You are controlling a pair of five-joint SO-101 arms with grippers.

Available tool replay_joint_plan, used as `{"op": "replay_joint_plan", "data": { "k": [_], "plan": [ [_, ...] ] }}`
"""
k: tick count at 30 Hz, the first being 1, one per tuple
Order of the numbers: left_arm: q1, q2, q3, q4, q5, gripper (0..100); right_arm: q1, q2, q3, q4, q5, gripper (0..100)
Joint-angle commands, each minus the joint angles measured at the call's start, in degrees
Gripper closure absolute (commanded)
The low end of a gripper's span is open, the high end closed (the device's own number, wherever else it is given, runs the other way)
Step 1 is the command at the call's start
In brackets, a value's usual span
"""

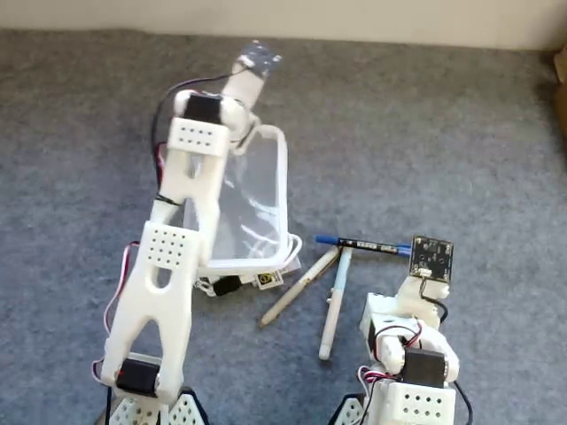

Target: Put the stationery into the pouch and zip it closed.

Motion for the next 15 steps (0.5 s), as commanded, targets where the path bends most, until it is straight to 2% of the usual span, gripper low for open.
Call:
{"op": "replay_joint_plan", "data": {
  "k": [1,6,11,15],
  "plan": [
    [-3.82,-6.20,-2.77,3.25,-0.53,78,0.57,-0.13,7.60,-0.13,-0.44,99.3],
    [-6.55,-16.92,-2.42,13.89,-0.44,78,0.57,-0.13,7.60,-0.13,-0.44,99.3],
    [-14.99,-24.31,5.41,13.98,-0.97,78,0.57,-0.13,7.60,-0.13,-0.44,99.3],
    [-20.26,-29.58,17.98,13.98,-5.10,78,0.57,-0.13,7.60,-0.13,-0.35,99.3]
  ]
}}
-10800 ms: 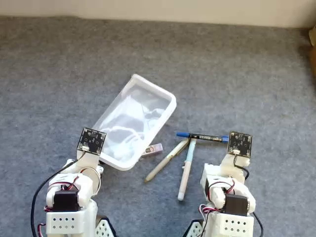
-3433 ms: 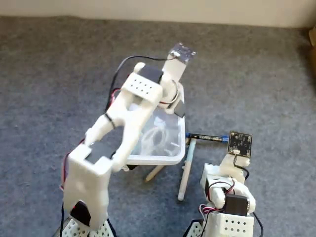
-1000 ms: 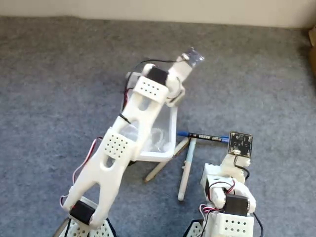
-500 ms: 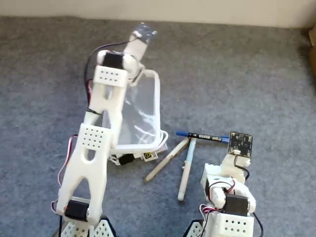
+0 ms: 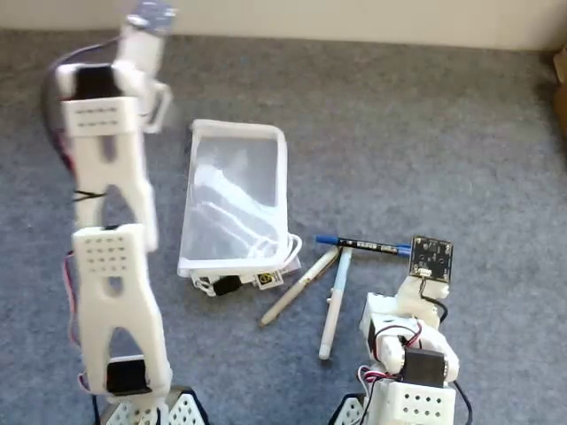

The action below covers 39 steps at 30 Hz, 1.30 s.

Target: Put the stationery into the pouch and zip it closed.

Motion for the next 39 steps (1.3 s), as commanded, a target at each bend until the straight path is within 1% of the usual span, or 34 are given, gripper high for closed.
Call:
{"op": "replay_joint_plan", "data": {
  "k": [1,4,8,10,15,20,22,27,30,33,39],
  "plan": [
    [-4.09,-8.57,10.51,0.44,-2.90,78,0.57,-0.13,7.60,-0.13,-0.35,99.3],
    [-6.55,-13.76,22.11,0.44,-5.54,78,0.57,-0.13,7.60,-0.13,-0.35,99.3],
    [-6.99,-22.55,37.14,0.44,-6.95,78,0.57,-0.13,7.60,-0.31,-0.44,99.3],
    [-5.93,-27.56,44.44,0.44,-7.12,78,0.57,-0.13,7.60,-0.31,-0.44,99.3],
    [-1.80,-38.81,64.13,0.44,-11.60,78,0.57,-0.13,7.60,-0.31,-0.44,99.3],
    [0.66,-46.29,78.37,0.44,-11.60,78,0.57,-0.13,7.60,-0.31,-0.44,99.3],
    [0.92,-47.60,82.51,0.18,-11.69,78,0.57,-0.13,7.60,-0.31,-0.44,99.3],
    [0.75,-48.40,91.65,-6.42,-11.87,78,0.57,-0.13,7.60,-0.31,-0.44,99.3],
    [1.10,-48.48,95.60,-9.58,-11.87,82,0.57,-0.13,7.60,-0.31,-0.44,99.3],
    [1.98,-48.48,97.98,-10.99,-11.87,84,0.57,-0.13,7.60,-0.31,-0.44,99.3],
    [2.07,-48.48,98.68,-14.68,-11.43,84,0.57,-0.13,7.60,-0.31,-0.44,99.3]
  ]
}}
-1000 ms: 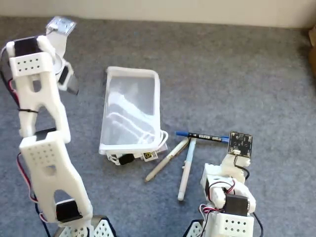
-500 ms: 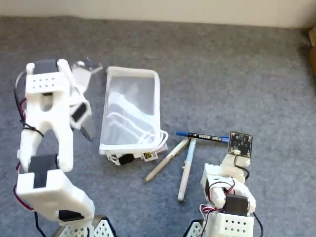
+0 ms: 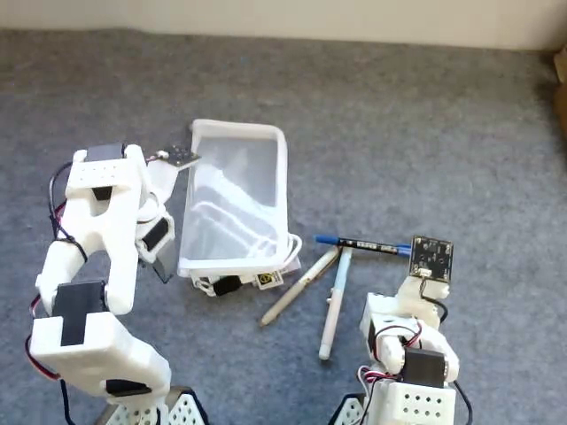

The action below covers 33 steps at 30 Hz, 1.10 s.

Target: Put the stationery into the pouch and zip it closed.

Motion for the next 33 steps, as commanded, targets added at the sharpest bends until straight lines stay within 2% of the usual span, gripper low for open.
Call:
{"op": "replay_joint_plan", "data": {
  "k": [1,4,9,12,16,20,26,33],
  "plan": [
    [1.27,-3.03,-0.04,-2.73,0.97,84,0.57,-0.13,7.60,-0.31,-0.44,99.3],
    [2.86,-2.95,0.66,-3.87,5.36,84,0.57,-0.13,7.60,-0.31,-0.44,99.3],
    [10.59,-3.30,5.05,-4.31,6.68,84,0.57,-0.13,7.60,-0.31,-0.44,99.3],
    [13.32,-3.30,4.88,-6.33,11.78,84,0.57,-0.13,7.60,-0.31,-0.44,99.3],
    [15.96,-3.30,2.07,-7.03,14.68,84,0.57,-0.13,7.60,-0.31,-0.44,99.3],
    [16.13,-3.38,-3.12,-7.03,18.46,84,0.57,-0.13,7.60,-0.31,-0.44,99.3],
    [13.85,-6.64,-6.55,-5.45,19.52,84,0.57,-0.13,7.60,-0.31,-0.44,99.3],
    [10.33,-24.04,2.33,-5.80,21.10,84,0.57,-0.13,7.08,-0.22,-0.44,99.3]
  ]
}}
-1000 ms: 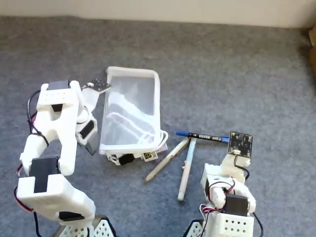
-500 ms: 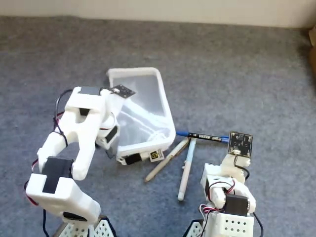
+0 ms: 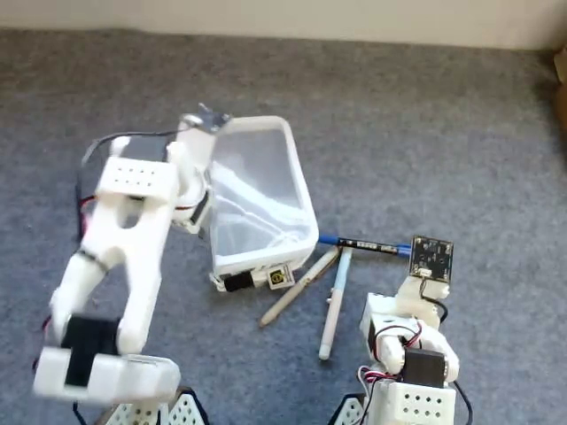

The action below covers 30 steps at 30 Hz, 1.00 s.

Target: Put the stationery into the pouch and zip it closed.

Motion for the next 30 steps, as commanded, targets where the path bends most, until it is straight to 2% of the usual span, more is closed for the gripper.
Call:
{"op": "replay_joint_plan", "data": {
  "k": [1,10,14,16,22,30],
  "plan": [
    [-2.33,-11.82,5.67,-0.18,0.88,84,0.84,-0.13,5.76,0.13,-0.53,99.3],
    [-15.08,-32.57,32.04,-17.76,0.88,84,2.59,0.40,-10.86,4.97,-0.53,99.3],
    [-18.77,-39.60,41.71,-23.74,0.88,93,2.59,0.48,-15.16,4.97,-0.53,99.3],
    [-19.47,-42.59,45.32,-25.41,0.79,99,2.51,0.57,-17.89,4.97,-0.53,99.3],
    [-20.62,-48.31,51.56,-26.11,0.88,99,-0.13,1.71,-25.01,5.41,-0.62,99.3],
    [-20.44,-53.14,59.38,-28.31,0.70,99,-8.48,22.02,-37.76,5.41,-0.53,99.3]
  ]
}}
